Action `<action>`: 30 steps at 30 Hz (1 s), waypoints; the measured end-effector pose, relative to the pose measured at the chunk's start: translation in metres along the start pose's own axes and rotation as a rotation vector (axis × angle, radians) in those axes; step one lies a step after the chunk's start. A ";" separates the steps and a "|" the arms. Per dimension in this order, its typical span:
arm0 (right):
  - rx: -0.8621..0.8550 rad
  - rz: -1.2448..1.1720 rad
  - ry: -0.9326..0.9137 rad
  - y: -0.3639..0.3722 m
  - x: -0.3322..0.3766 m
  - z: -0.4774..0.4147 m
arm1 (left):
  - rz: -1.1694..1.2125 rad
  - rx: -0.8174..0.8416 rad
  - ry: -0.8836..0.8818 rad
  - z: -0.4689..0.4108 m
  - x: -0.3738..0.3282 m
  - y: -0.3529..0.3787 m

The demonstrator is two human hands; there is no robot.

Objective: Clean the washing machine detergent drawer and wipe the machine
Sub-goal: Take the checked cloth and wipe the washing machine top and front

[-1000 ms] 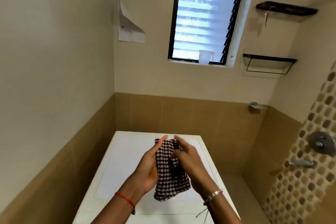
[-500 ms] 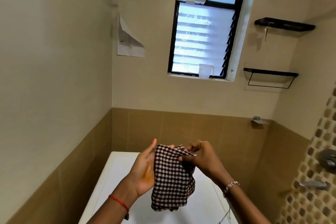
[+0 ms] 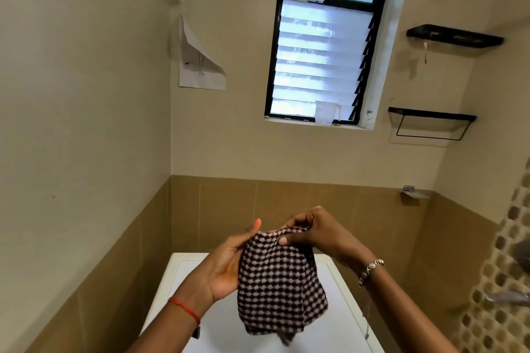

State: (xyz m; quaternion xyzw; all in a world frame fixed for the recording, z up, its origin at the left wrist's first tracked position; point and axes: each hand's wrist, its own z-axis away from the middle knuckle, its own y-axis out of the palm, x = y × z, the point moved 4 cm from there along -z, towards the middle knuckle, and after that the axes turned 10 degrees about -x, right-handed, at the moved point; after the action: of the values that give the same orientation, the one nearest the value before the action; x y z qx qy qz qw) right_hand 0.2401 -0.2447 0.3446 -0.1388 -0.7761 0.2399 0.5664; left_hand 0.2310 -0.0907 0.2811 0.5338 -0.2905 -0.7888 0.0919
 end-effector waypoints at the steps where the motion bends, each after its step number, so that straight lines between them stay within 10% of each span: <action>1: -0.024 -0.003 0.008 0.002 -0.001 -0.003 | -0.006 0.006 0.013 0.000 -0.003 -0.003; 30: 0.096 -0.738 0.343 0.040 -0.051 -0.030 | -0.173 -0.324 0.301 -0.043 -0.052 -0.016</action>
State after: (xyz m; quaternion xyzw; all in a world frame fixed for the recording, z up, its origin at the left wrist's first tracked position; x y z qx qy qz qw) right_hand 0.2825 -0.2290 0.2890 0.1373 -0.6560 0.0300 0.7416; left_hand 0.2931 -0.0693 0.3017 0.6465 -0.0963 -0.7417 0.1507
